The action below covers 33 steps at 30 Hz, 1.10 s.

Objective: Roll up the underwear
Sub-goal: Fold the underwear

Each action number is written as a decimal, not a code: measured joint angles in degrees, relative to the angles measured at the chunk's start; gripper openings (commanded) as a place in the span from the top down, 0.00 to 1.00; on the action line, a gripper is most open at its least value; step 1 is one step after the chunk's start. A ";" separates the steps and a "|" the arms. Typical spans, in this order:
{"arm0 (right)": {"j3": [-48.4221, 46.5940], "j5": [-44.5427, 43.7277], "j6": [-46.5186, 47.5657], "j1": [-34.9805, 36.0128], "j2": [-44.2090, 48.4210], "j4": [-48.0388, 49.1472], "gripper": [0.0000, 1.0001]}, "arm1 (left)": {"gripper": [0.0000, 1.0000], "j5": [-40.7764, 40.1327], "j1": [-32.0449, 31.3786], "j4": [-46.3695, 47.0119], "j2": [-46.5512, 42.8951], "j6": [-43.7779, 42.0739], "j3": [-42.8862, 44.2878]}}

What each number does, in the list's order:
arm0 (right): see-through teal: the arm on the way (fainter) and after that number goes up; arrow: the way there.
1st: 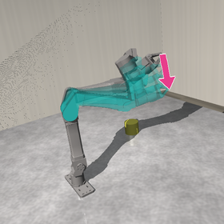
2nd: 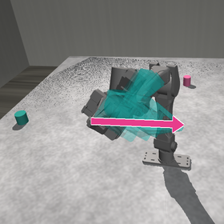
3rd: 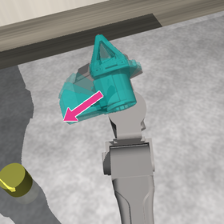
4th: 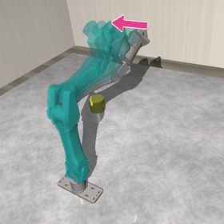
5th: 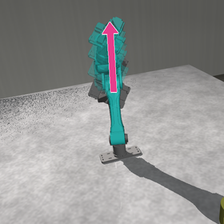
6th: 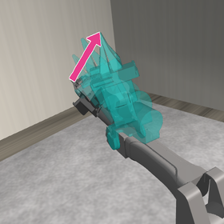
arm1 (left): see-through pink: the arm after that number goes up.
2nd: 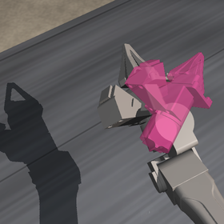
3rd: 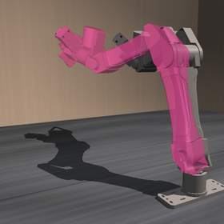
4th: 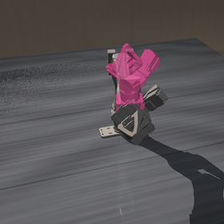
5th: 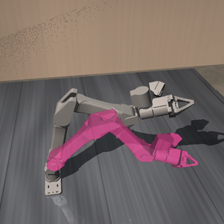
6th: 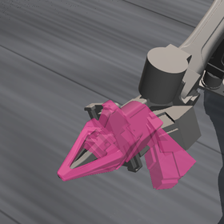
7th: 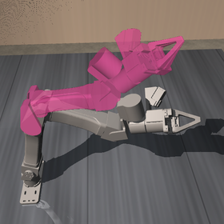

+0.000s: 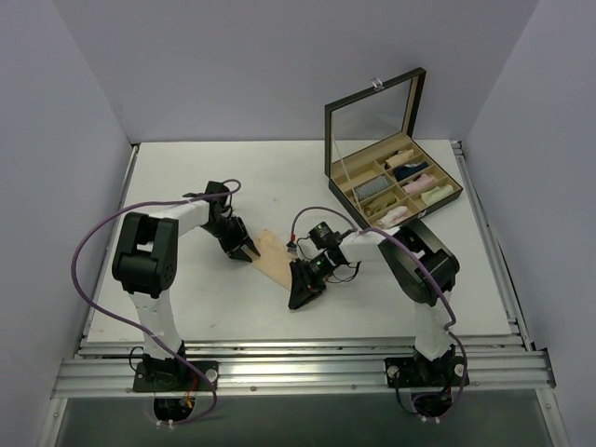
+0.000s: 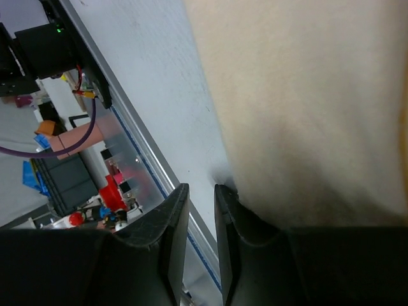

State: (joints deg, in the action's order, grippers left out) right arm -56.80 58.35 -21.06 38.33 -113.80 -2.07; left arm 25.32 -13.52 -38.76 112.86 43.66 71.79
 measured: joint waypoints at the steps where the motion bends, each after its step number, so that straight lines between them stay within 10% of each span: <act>1: -0.07 -0.39 0.00 0.11 0.26 -0.26 0.80 | 0.57 0.04 0.02 -0.09 0.04 -0.33 0.11; 20: -23.87 -41.24 0.31 -3.43 5.70 -20.61 0.80 | 0.53 -8.39 -0.15 -3.48 -9.01 -3.28 3.54; 33: -11.37 -47.45 -3.19 1.38 6.88 -18.86 0.79 | 0.52 -7.91 0.11 -4.17 -23.52 -1.46 -12.26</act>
State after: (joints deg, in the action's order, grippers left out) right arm -68.16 10.90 -24.25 39.70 -106.91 -20.93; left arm 17.41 -13.41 -42.94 89.34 42.19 59.53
